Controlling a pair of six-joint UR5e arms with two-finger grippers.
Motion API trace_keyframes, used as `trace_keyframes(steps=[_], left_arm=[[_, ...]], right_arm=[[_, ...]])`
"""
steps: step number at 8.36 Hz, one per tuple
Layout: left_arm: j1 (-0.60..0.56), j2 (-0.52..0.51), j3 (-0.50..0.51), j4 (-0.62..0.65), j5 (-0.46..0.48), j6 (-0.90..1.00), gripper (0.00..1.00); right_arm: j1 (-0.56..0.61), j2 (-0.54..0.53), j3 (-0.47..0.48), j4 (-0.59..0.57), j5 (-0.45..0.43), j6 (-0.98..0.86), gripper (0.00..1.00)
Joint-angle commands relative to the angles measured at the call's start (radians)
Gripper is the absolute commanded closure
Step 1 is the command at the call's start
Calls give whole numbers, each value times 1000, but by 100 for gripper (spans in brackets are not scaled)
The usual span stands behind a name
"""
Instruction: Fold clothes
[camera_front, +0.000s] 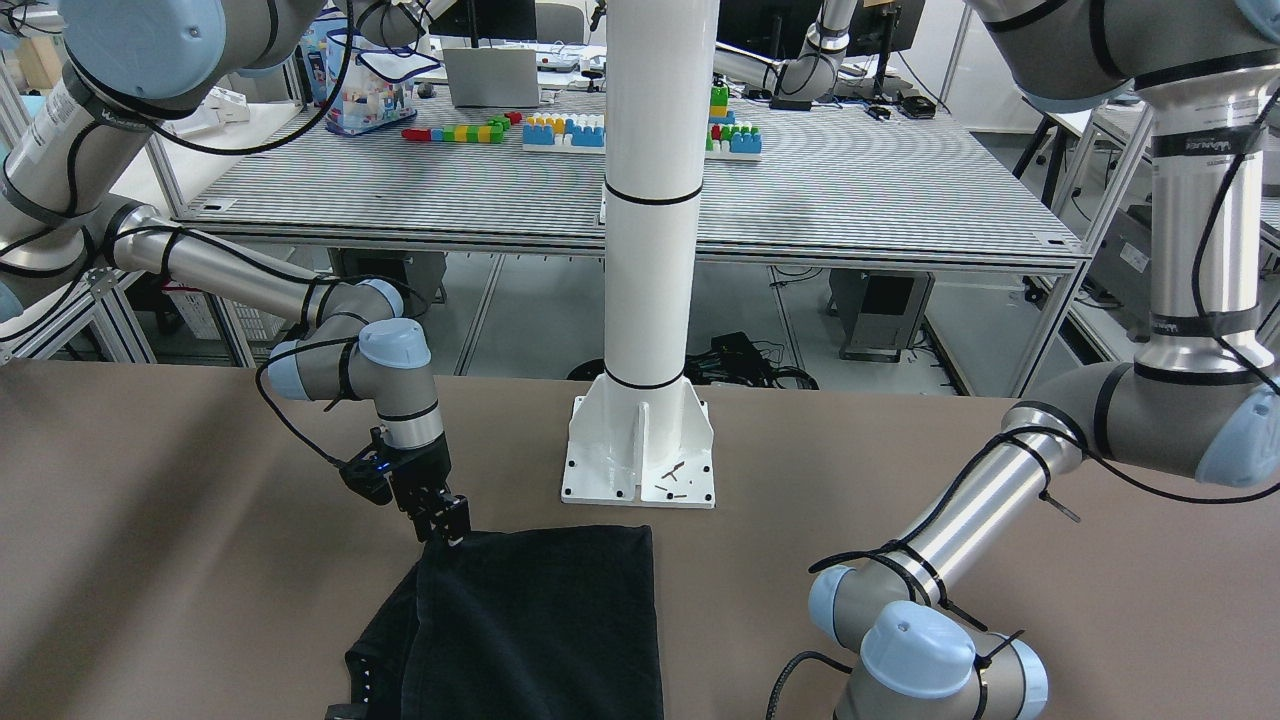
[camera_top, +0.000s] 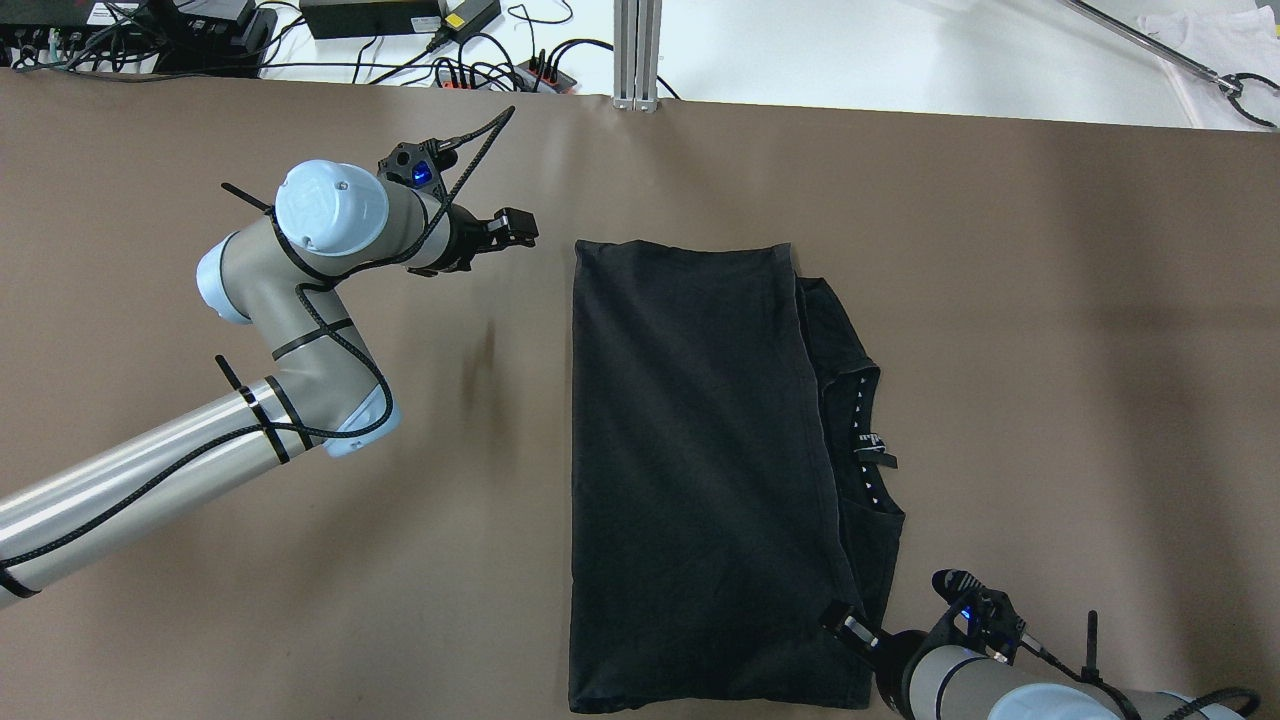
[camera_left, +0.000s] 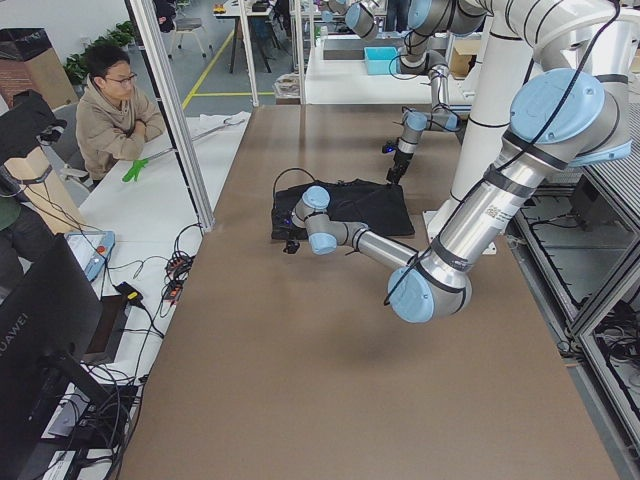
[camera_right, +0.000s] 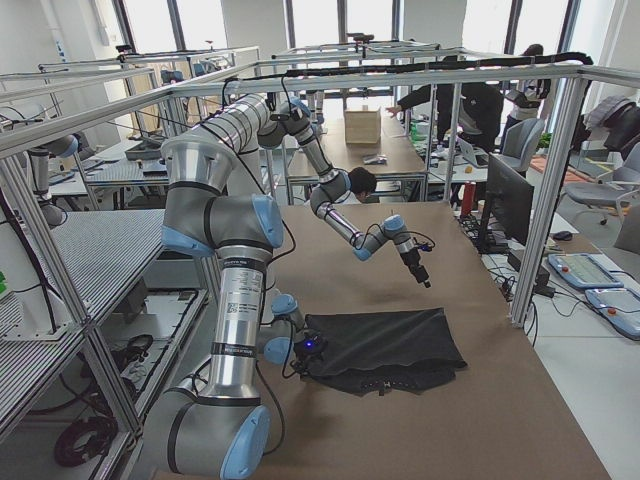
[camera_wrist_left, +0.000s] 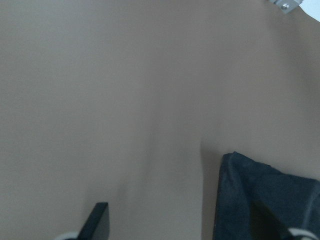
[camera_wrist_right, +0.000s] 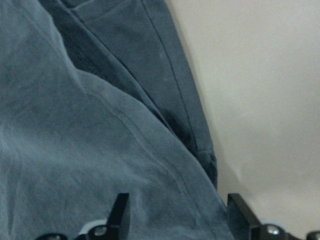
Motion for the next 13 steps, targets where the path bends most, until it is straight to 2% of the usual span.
trace_keyframes(steps=[1, 3, 5, 9, 10, 11, 13], left_arm=[[5, -1, -4, 1, 8, -2, 0], [17, 1, -10, 3, 30, -2, 0], [22, 1, -16, 3, 44, -10, 0], [31, 8, -25, 3, 59, -27, 0], [34, 17, -41, 3, 59, -27, 0], [34, 31, -53, 5, 59, -27, 0], [36, 34, -67, 20, 59, -27, 0]], right_arm=[[-28, 2, -8, -13, -14, 18, 30], [-28, 7, -28, -13, -15, 18, 39], [-31, 10, -31, -13, -15, 24, 43], [-36, 25, -51, -13, -15, 59, 71], [-36, 25, -51, -13, -15, 59, 82], [-36, 27, -50, -13, -15, 59, 98], [-33, 59, -33, -19, -15, 61, 100]])
